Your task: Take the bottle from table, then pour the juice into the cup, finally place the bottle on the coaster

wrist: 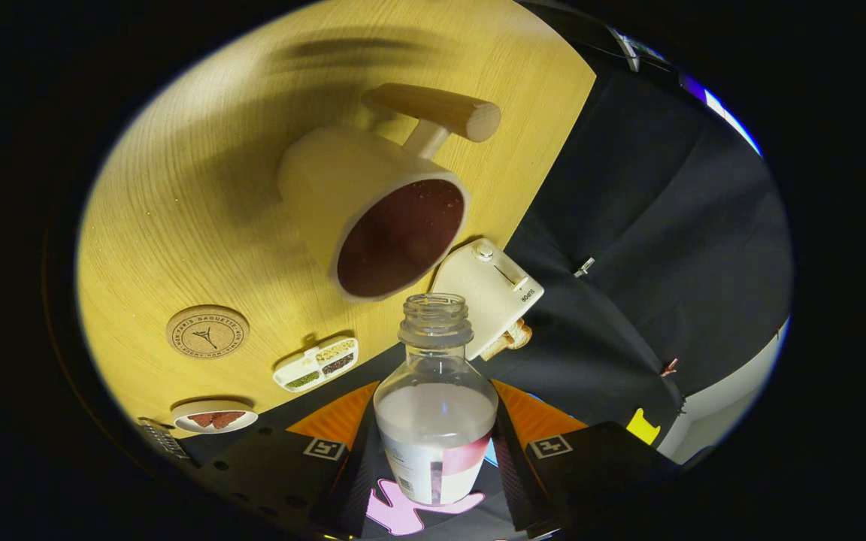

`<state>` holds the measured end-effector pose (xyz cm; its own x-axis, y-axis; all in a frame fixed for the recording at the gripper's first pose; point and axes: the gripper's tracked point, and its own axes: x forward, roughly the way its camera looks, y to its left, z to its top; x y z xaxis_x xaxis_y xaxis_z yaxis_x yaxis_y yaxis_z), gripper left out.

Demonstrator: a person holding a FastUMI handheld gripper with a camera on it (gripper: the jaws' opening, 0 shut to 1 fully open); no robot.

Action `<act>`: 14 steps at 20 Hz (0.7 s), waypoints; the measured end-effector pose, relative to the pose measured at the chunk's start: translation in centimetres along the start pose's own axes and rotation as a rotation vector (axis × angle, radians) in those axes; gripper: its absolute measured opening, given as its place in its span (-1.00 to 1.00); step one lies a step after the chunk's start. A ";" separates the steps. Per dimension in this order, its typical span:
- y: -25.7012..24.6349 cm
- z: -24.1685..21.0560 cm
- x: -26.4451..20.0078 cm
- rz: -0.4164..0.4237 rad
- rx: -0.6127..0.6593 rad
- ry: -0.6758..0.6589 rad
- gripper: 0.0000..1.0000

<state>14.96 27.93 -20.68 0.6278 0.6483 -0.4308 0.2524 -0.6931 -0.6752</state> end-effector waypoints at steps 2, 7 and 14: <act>-0.2 0.2 0.0 -0.003 -0.004 -0.004 0.45; -0.5 0.3 -0.3 -0.004 0.007 -0.001 0.46; -1.6 -0.8 -2.5 -0.017 0.143 0.041 0.46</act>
<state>13.56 27.12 -18.03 0.6543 0.6442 -0.3961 0.1577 -0.6285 -0.7616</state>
